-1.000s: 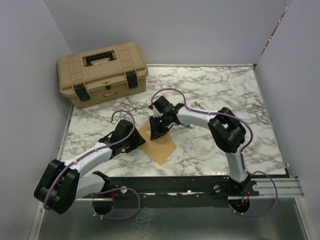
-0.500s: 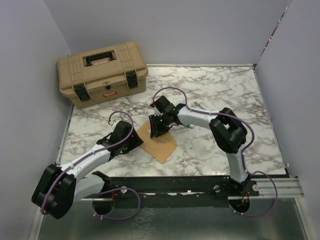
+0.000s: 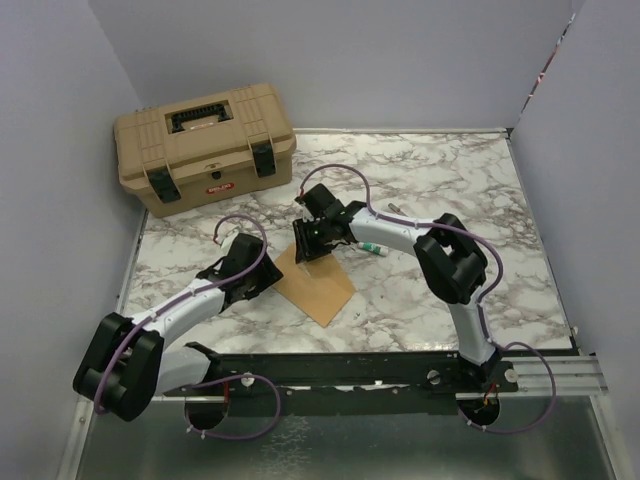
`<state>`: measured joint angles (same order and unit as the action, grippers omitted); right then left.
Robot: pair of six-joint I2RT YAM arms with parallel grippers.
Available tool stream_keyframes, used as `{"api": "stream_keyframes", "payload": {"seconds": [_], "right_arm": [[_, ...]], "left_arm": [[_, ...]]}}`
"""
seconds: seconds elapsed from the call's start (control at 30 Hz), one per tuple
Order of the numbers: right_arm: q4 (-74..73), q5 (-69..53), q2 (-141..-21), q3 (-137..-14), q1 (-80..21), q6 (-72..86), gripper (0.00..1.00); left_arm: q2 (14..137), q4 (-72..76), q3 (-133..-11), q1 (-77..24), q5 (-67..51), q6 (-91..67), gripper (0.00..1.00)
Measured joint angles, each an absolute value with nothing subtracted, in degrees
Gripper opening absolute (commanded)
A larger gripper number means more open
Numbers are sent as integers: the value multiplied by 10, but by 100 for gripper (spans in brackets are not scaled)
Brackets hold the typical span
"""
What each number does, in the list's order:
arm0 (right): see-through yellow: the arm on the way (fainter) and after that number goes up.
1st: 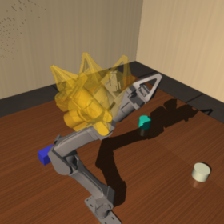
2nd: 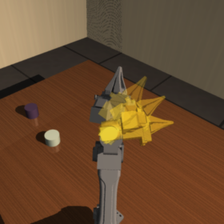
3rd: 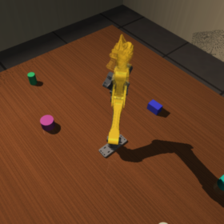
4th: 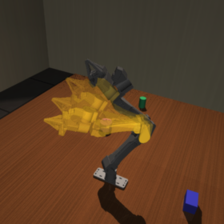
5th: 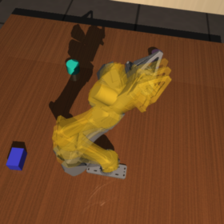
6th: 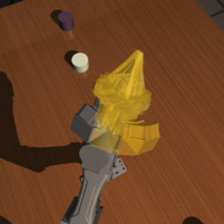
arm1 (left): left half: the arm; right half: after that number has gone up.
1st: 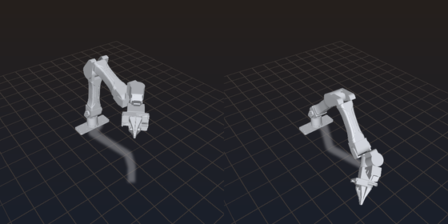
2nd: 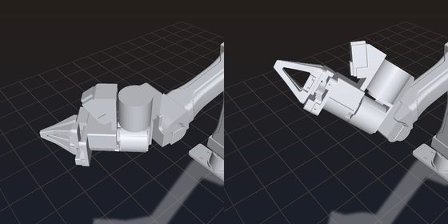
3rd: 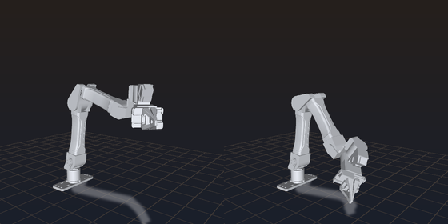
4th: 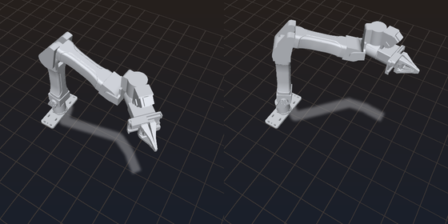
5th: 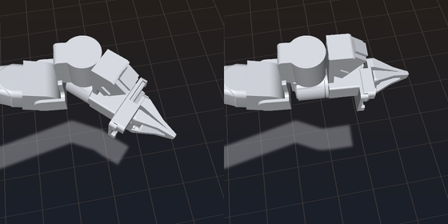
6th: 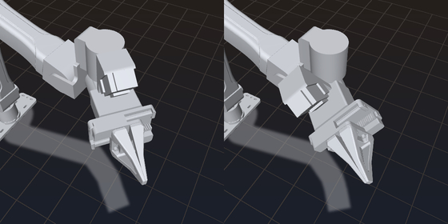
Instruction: Place the letter into the envelope and seal it
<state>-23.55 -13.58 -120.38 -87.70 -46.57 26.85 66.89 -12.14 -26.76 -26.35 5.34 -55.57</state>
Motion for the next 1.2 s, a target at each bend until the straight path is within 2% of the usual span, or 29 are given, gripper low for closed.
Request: {"api": "stream_keyframes", "payload": {"seconds": [0.13,0.37,0.57,0.83,1.0,1.2], "right_arm": [[-234,-134,-1226,-888,-466,267,36],[-224,-153,-1231,-891,-465,266,35],[-207,-196,-1231,-880,-465,267,35],[-207,-192,-1228,-879,-463,272,36],[-226,-166,-1176,-864,-466,289,41],[-241,-100,-1032,-817,-467,305,56]], "left_arm": [[687,-111,-274,-258,55,-551,52],[707,-94,-281,-256,53,-539,48],[731,-80,-293,-255,47,-523,48],[738,-81,-301,-252,42,-509,50],[724,-103,-303,-251,36,-501,55],[695,-178,-321,-251,35,-472,62]]}}
